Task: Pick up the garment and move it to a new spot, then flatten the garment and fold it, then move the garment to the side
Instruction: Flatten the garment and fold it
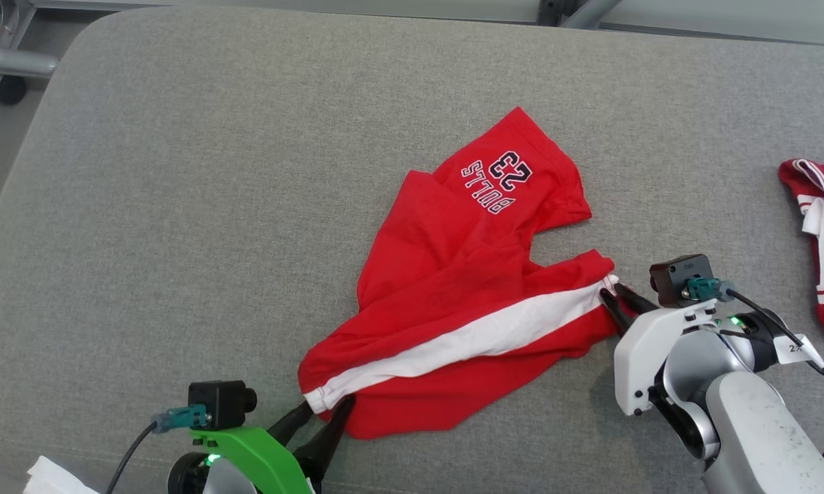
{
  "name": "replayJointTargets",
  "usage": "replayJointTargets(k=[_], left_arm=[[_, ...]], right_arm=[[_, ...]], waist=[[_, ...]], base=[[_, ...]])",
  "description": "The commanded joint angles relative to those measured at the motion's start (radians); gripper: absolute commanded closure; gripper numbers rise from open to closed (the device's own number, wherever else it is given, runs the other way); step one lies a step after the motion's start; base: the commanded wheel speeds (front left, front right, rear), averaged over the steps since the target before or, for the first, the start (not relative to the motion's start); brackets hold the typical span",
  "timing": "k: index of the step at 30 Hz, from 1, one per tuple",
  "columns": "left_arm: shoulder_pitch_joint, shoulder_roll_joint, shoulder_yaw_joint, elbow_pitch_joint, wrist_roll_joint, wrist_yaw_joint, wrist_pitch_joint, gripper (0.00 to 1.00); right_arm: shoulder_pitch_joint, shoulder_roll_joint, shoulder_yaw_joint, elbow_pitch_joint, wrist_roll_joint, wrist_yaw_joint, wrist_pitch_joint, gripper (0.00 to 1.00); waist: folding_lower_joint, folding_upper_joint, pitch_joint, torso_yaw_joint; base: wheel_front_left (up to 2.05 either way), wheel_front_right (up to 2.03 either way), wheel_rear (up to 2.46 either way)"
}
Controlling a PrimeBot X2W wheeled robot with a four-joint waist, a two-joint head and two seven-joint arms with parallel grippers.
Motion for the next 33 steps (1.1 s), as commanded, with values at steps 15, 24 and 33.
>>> replayJointTargets(k=[15,24,33], left_arm=[[0.001,0.059,-0.013,0.003,-0.042,-0.001,-0.048,1.00],[0.014,0.073,-0.015,-0.015,-0.043,0.011,-0.036,1.00],[0.016,0.114,-0.003,-0.010,-0.025,0.024,-0.032,0.88]], right_arm=[[0.054,-0.021,0.001,-0.062,0.053,-0.002,-0.024,1.00],[0.070,-0.014,0.001,-0.082,0.051,-0.002,-0.027,1.00],[0.086,-0.014,-0.005,-0.082,0.045,-0.002,-0.024,1.00]], waist=[[0.0000,-0.0001,-0.039,-0.048],[0.0000,-0.0001,-0.051,-0.058],[0.0000,-0.0001,-0.071,-0.063]], base=[[0.00,0.00,0.00],[0.00,0.00,0.00],[0.00,0.00,0.00]])
